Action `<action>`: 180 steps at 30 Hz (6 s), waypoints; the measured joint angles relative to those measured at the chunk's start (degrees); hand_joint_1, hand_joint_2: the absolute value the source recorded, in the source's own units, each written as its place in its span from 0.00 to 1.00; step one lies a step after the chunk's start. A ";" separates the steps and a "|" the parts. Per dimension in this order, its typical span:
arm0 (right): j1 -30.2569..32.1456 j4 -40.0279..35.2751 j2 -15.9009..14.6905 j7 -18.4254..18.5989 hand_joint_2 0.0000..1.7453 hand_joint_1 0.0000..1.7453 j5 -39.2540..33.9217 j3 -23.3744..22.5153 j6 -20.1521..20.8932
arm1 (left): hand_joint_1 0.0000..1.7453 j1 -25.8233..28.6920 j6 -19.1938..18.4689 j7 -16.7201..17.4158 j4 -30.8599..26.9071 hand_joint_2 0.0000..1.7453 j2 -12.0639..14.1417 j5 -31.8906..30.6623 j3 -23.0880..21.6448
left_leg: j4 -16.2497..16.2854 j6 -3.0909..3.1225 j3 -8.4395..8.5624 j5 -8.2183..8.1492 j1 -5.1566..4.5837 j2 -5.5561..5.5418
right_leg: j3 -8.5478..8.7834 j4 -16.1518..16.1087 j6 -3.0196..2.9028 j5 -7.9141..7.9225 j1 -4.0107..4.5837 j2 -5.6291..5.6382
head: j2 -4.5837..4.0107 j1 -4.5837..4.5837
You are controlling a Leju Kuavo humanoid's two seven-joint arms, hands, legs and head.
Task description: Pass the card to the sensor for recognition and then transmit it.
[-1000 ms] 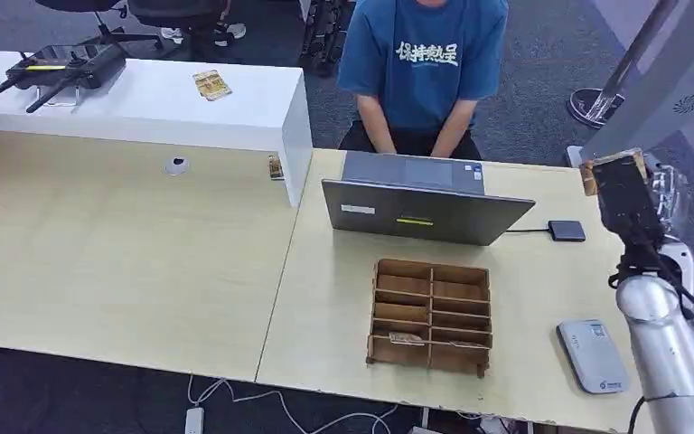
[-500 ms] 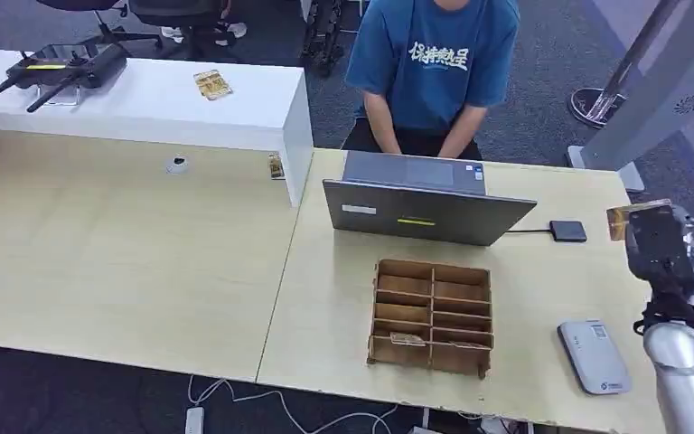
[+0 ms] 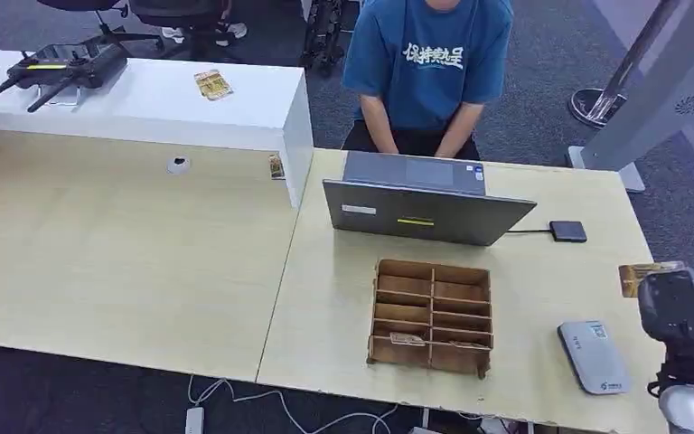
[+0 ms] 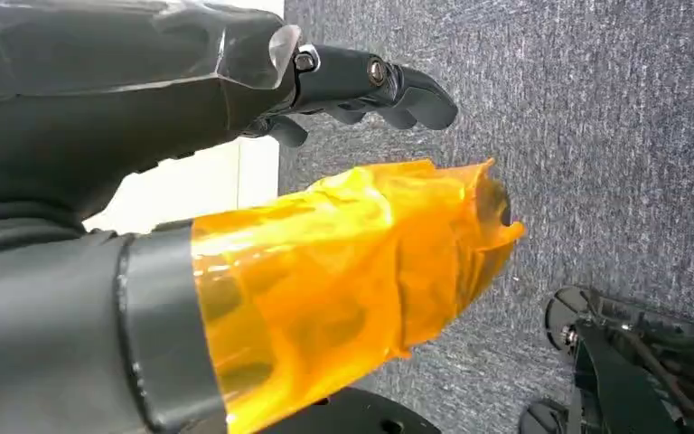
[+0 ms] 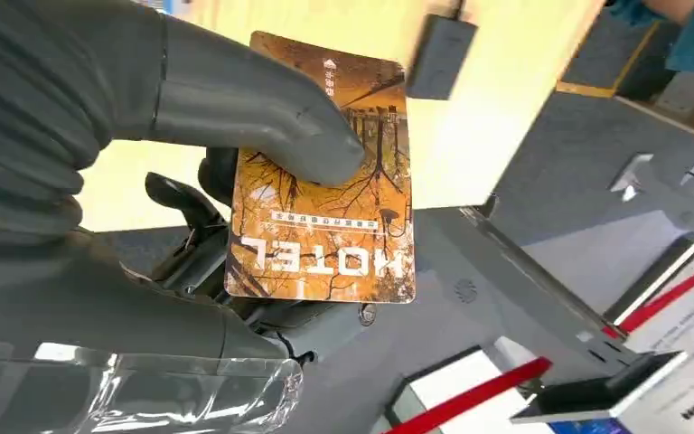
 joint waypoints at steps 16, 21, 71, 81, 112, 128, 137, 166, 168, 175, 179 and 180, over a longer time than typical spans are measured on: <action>14.09 0.51 1.36 -2.27 1.00 1.00 2.01 -10.84 0.90 | 0.00 0.02 1.01 -0.26 0.00 0.00 -0.37 0.55 0.61 | 0.00 0.02 0.00 -0.02 -0.01 0.06 | 0.00 0.00 0.00 -0.01 -0.01 0.06 | 0.00 0.00; 14.32 1.20 2.03 -2.43 1.00 1.00 2.38 -11.80 1.09 | 0.00 0.01 1.03 -0.26 0.00 0.00 -0.50 0.55 0.61 | 0.00 0.02 0.01 -0.02 -0.01 0.10 | 0.00 0.00 0.00 -0.01 -0.01 0.06 | 0.00 -0.02; 10.56 4.60 8.50 -5.49 1.00 1.00 5.18 -11.93 -3.91 | 0.00 -0.02 1.05 -0.26 0.00 0.00 -0.59 -0.20 0.61 | -0.01 0.02 0.00 -0.01 -0.01 0.12 | 0.01 0.01 -0.01 -0.01 -0.01 0.07 | 0.00 -0.02; 9.85 0.46 8.76 -4.61 1.00 1.00 7.74 -10.81 -4.59 | 0.00 -0.02 0.92 -0.28 0.00 0.00 -0.59 -0.31 0.61 | -0.01 0.02 0.00 -0.01 -0.01 0.12 | 0.02 0.02 -0.01 -0.01 -0.01 0.07 | 0.00 0.00; 9.86 -2.88 10.54 -2.08 1.00 1.00 10.21 -3.34 -4.39 | 0.00 -0.02 1.07 -0.28 0.00 0.00 -0.57 -0.22 0.61 | -0.01 0.01 0.00 -0.01 0.00 0.11 | 0.02 0.02 -0.01 -0.01 0.00 0.07 | 0.00 0.00; 9.55 -0.96 10.53 -1.29 1.00 1.00 11.67 -1.79 -4.37 | 0.00 -0.02 1.07 -0.26 0.00 0.00 -0.57 -0.31 0.61 | -0.01 0.01 0.00 -0.01 0.00 0.11 | 0.02 0.02 -0.01 -0.01 0.00 0.07 | 0.00 0.00; 9.53 -0.90 10.32 -0.41 1.00 1.00 13.27 -1.57 -4.42 | 0.00 -0.02 1.07 -0.26 0.00 0.00 -0.57 -0.31 0.61 | -0.01 0.01 0.01 -0.01 0.00 0.11 | 0.02 0.02 -0.01 -0.01 -0.01 0.07 | 0.00 0.00; 9.55 -2.53 7.72 0.68 1.00 1.00 14.97 -2.12 -4.17 | 0.00 -0.01 1.09 -0.26 0.00 0.00 -0.57 -0.11 0.61 | -0.01 0.01 0.02 -0.01 0.00 0.12 | 0.01 0.01 -0.01 -0.01 -0.01 0.08 | 0.00 0.00; 9.56 -2.62 7.72 0.68 1.00 1.00 14.97 -2.12 -4.17 | 0.00 -0.01 1.09 -0.26 0.00 0.00 -0.57 -0.13 0.61 | -0.01 0.01 0.02 -0.01 -0.01 0.13 | 0.01 0.01 -0.01 -0.01 -0.01 0.09 | 0.00 0.00; 9.56 -2.69 7.74 0.68 1.00 1.00 15.02 -2.12 -4.17 | 0.00 -0.01 1.09 -0.26 0.00 0.00 -0.57 -0.13 0.61 | -0.01 0.01 0.02 -0.01 -0.01 0.12 | 0.01 0.01 -0.01 -0.01 -0.01 0.08 | 0.00 0.00; 9.58 -2.66 7.74 0.74 1.00 1.00 15.46 -1.99 -3.98 | 0.00 -0.01 1.09 -0.26 0.00 0.00 -0.57 -0.15 0.61 | -0.01 0.01 0.02 -0.01 0.00 0.12 | 0.01 0.01 -0.01 -0.01 -0.01 0.08 | 0.00 0.00; 9.58 -2.66 7.74 0.79 1.00 1.00 15.50 -1.94 -3.98 | 0.00 -0.01 1.07 -0.26 0.00 0.00 -0.57 -0.18 0.61 | -0.01 0.01 0.02 -0.01 0.00 0.12 | 0.01 0.01 -0.01 -0.01 -0.01 0.08 | 0.00 0.00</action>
